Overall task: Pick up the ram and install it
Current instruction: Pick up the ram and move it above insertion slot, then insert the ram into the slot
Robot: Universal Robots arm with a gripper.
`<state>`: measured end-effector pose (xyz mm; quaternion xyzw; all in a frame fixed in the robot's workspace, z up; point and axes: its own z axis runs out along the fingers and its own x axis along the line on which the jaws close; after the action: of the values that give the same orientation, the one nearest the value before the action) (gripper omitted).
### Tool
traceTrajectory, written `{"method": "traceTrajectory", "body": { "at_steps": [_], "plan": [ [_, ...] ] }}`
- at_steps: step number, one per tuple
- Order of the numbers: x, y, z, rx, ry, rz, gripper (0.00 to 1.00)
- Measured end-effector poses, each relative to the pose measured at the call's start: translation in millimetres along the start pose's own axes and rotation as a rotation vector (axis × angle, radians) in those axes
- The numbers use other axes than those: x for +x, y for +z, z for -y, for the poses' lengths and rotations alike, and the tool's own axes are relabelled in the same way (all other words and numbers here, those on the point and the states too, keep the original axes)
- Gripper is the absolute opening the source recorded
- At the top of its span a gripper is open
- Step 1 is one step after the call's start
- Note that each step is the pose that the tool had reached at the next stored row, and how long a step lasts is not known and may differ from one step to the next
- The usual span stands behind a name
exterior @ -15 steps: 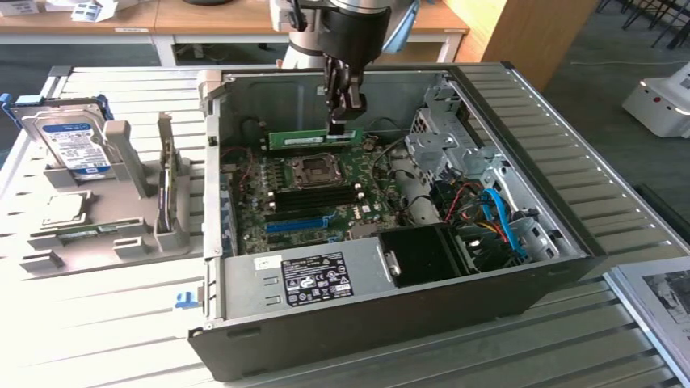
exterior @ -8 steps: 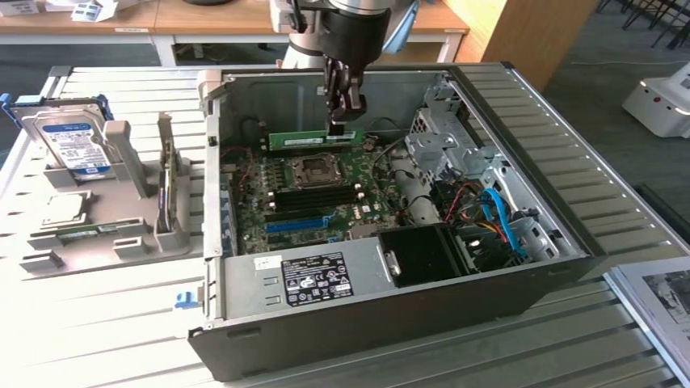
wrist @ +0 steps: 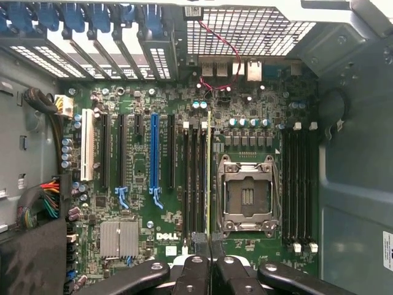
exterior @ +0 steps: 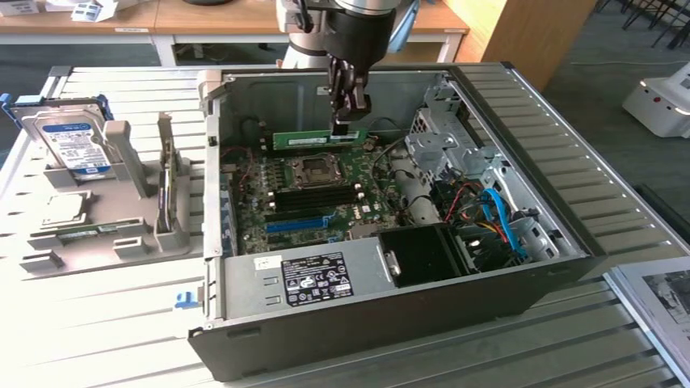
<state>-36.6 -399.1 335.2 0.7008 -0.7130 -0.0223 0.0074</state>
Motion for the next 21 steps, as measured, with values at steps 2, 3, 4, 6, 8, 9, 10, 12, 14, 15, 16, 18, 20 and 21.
{"method": "traceTrajectory", "body": {
  "at_steps": [2,3,4,6,8,9,10,12,14,15,16,18,20,21],
  "plan": [
    [0.0,0.0,0.0,-0.0001,0.0,0.0001,0.11],
    [0.0,0.0,0.0,0.0,0.0,0.0001,0.11],
    [0.0,0.0,0.0,-0.0001,0.0,0.0001,0.11],
    [0.0,0.0,0.0,0.0,0.0,0.0001,0.11],
    [0.0,0.0,0.0,-0.0001,0.0,0.0,0.11],
    [0.0,0.0,0.0,0.0,0.0,0.0,0.11],
    [0.0,0.0,0.0,0.0,0.0,0.0001,0.11],
    [0.0,0.1,0.0,0.0,0.0,0.0,0.11],
    [-0.1,1.3,0.1,0.0001,0.0,0.0003,0.11],
    [0.0,2.5,0.2,0.0,0.0,0.0001,0.11],
    [0.0,4.1,0.2,0.0001,0.0,0.0001,0.11],
    [0.1,7.7,0.4,0.0002,0.0,0.0002,0.11],
    [0.2,11.4,0.5,0.0001,0.0,0.0001,0.11],
    [0.2,13.2,0.6,0.0002,0.0,0.0001,0.11]
  ]
}}
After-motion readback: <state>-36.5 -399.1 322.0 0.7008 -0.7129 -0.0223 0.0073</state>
